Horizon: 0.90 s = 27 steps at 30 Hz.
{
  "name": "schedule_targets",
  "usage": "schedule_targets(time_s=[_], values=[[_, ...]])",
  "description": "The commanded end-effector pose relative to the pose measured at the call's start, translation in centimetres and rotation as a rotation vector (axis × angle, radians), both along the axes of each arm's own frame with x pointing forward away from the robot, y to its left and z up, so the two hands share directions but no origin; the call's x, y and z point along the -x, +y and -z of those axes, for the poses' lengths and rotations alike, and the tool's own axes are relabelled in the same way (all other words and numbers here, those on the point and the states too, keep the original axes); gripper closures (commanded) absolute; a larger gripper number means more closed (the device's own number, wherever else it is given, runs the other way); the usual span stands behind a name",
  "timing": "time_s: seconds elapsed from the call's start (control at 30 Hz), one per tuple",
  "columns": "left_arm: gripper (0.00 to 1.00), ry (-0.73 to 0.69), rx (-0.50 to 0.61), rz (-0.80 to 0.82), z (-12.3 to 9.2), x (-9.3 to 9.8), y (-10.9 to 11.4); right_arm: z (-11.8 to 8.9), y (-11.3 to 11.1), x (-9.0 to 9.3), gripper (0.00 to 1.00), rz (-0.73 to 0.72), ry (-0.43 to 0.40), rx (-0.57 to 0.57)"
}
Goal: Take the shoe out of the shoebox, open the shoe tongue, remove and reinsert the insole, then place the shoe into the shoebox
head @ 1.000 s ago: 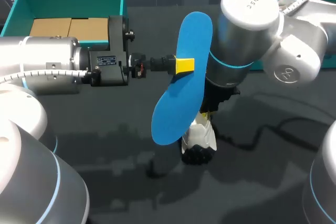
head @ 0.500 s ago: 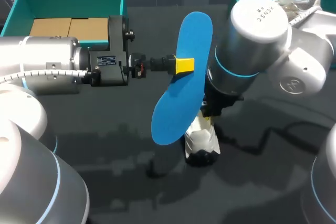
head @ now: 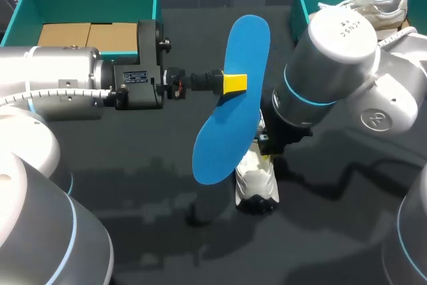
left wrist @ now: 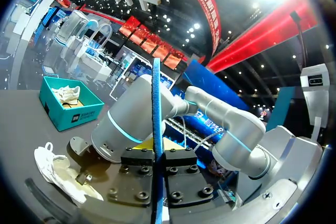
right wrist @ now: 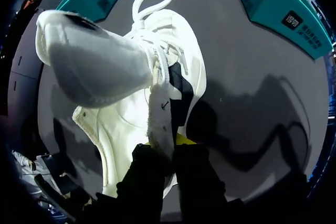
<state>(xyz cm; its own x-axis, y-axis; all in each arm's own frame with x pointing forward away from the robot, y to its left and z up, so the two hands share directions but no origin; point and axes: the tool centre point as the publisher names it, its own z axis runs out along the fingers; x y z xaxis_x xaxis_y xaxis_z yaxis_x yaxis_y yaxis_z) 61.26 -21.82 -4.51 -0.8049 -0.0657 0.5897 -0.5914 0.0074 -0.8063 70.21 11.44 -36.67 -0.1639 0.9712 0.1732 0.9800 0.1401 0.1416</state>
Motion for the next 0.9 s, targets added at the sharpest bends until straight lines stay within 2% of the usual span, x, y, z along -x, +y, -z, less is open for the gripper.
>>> schedule_targets(time_s=[0.03,0.1,0.13,0.2,0.23,0.37,0.53,0.9], values=[[1.0,-0.001,0.004,-0.003,0.1,0.2,0.0,0.5,-0.3,-0.2,0.6,0.002,0.008,-0.022],[1.0,-0.001,0.004,-0.003,0.1,0.2,0.0,0.6,-0.3,-0.2,0.52,0.009,0.011,-0.03],[1.0,-0.001,0.004,-0.003,0.1,0.2,0.0,0.5,-0.4,-0.1,0.41,0.013,0.014,-0.036],[1.0,-0.001,0.004,-0.003,0.1,0.2,0.0,0.3,-0.5,-0.1,0.07,0.018,0.017,-0.046],[1.0,-0.001,0.004,-0.003,0.1,0.2,0.0,0.2,-0.5,0.0,0.0,0.022,0.021,-0.051],[1.0,-0.001,0.004,-0.003,0.1,0.2,0.0,-1.1,-0.8,0.0,0.0,0.034,0.021,-0.085],[1.0,-0.001,0.004,-0.003,0.1,0.2,0.0,-4.0,-2.1,-0.1,0.0,-0.01,-0.03,-0.275],[1.0,-0.001,0.004,-0.003,0.1,0.2,0.0,-4.0,-2.1,-0.1,0.0,-0.01,-0.03,-0.275]])
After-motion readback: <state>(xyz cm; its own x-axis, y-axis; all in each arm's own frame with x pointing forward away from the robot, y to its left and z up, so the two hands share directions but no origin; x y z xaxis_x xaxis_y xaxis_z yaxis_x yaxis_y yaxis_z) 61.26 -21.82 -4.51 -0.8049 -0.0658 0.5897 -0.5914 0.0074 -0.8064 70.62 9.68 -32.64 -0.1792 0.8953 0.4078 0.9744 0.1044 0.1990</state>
